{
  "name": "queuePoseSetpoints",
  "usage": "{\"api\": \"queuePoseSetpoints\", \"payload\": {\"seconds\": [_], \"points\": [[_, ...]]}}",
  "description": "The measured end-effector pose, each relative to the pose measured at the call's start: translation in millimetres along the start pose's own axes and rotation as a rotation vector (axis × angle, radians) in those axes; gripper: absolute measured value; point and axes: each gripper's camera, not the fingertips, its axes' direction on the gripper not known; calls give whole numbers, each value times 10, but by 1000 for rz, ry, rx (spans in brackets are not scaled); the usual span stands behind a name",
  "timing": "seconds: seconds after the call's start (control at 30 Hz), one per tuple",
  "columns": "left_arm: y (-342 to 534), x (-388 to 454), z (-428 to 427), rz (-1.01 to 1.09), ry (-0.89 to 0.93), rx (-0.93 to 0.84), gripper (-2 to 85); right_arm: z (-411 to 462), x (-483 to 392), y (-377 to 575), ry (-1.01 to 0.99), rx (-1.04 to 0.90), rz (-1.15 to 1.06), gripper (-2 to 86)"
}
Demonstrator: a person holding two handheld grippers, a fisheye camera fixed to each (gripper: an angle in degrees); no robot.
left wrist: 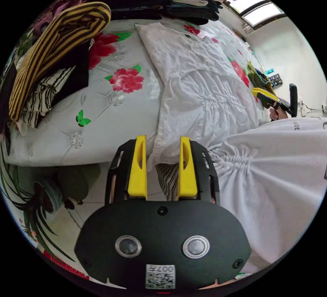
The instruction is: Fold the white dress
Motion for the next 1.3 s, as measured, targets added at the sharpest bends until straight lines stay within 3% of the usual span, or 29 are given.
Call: {"api": "queuePoseSetpoints", "payload": {"seconds": [0.1,0.23,0.3,0.37,0.5,0.6,0.77,0.87,0.93,1.0,1.07,1.3], "points": [[16,83,166,56,-51,-84,138,-89,281,436,-6,-84,88,84],[-181,92,429,25,-153,-182,72,108,214,628,-43,-268,8,73],[-299,174,501,149,-310,-255,5,201,136,587,-75,-330,-47,51],[-369,191,525,245,-298,-295,-4,235,82,488,-98,-377,-128,20],[-640,-211,273,202,35,-234,-9,41,250,351,-142,-330,-160,3],[-908,-682,-44,148,308,-101,-9,-252,671,189,-322,-191,-54,-1],[-1545,-1306,-506,88,559,86,-9,-499,1753,-308,-844,99,326,0],[-1989,-1714,-770,-85,678,305,-7,-522,2154,-682,-959,288,545,5],[-2181,-1993,-764,-263,739,427,-2,-517,2298,-864,-915,402,703,14],[-2310,-2209,-663,-450,655,506,20,-469,2358,-995,-886,503,810,29],[-2359,-2196,-611,-500,572,489,32,-362,2317,-1146,-831,495,845,53],[-2265,-1567,-431,-215,174,343,78,-133,2027,-1243,-488,227,603,79]]}}
